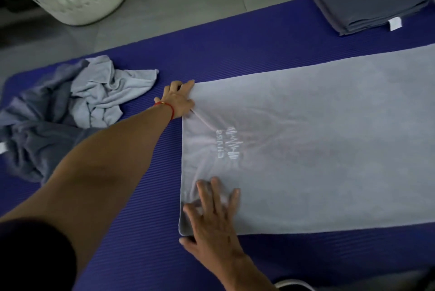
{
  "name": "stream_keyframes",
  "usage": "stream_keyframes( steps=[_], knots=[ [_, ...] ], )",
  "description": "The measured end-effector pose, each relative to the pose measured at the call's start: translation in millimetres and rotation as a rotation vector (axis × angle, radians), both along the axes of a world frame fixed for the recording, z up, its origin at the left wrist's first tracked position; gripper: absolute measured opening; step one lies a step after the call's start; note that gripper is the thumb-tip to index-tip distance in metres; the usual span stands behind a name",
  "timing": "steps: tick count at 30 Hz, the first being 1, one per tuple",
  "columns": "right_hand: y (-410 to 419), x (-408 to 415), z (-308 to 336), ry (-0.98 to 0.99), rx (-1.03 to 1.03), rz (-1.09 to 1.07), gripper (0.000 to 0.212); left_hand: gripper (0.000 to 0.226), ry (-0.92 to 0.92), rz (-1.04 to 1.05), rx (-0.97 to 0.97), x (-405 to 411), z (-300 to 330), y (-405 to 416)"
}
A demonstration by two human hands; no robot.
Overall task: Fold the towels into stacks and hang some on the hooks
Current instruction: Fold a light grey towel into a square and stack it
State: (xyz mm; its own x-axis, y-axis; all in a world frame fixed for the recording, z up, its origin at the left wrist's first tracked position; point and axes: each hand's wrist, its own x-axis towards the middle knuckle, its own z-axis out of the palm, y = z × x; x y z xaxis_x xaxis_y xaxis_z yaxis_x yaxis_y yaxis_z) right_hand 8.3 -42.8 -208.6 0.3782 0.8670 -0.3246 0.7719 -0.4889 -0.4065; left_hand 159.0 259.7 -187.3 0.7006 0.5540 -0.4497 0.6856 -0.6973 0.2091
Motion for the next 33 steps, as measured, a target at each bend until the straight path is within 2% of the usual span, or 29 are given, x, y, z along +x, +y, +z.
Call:
stream_keyframes(
  steps=[4, 6, 8, 12, 14, 16, 21, 24, 27, 33],
  knots=[
    [10, -9, 1, -0.065, 0.065, -0.13, 0.037, 0.064, -0.045, 0.002, 0.017, 10, -3, 13],
    [6, -7, -4, -0.047, 0.2, -0.171, 0.016, 0.058, -0.128, 0.045, -0.015, 13, -6, 22],
    [-6, 4, -5, 0.027, 0.355, -0.231, 0.007, 0.052, -0.242, 0.096, -0.03, 15, -4, 21],
    [-47, 63, 4, 0.076, 0.541, -0.386, 0.014, 0.035, -0.403, 0.077, -0.078, 19, 12, 7],
    [-76, 108, 12, 0.08, 0.517, -0.458, 0.02, 0.024, -0.475, 0.06, -0.14, 29, 25, -4],
    [-110, 157, 21, 0.034, 0.489, -0.524, 0.022, 0.025, -0.526, 0.031, -0.216, 47, 40, -18],
    [-205, 250, 41, -0.004, 0.44, -0.905, 0.005, 0.023, -0.512, -0.052, -0.428, 101, 73, -67],
    [-256, 278, 43, -0.008, 0.429, -1.106, 0.007, 0.023, -0.436, -0.225, -0.317, 139, 76, -104],
    [-304, 297, 41, -0.069, 0.422, -1.262, 0.01, 0.022, -0.478, -0.317, -0.174, 184, 71, -155],
    [-394, 329, 17, -0.236, 0.497, -1.578, 0.012, 0.015, -0.581, -0.421, -0.244, 292, 63, -269]
  ],
)
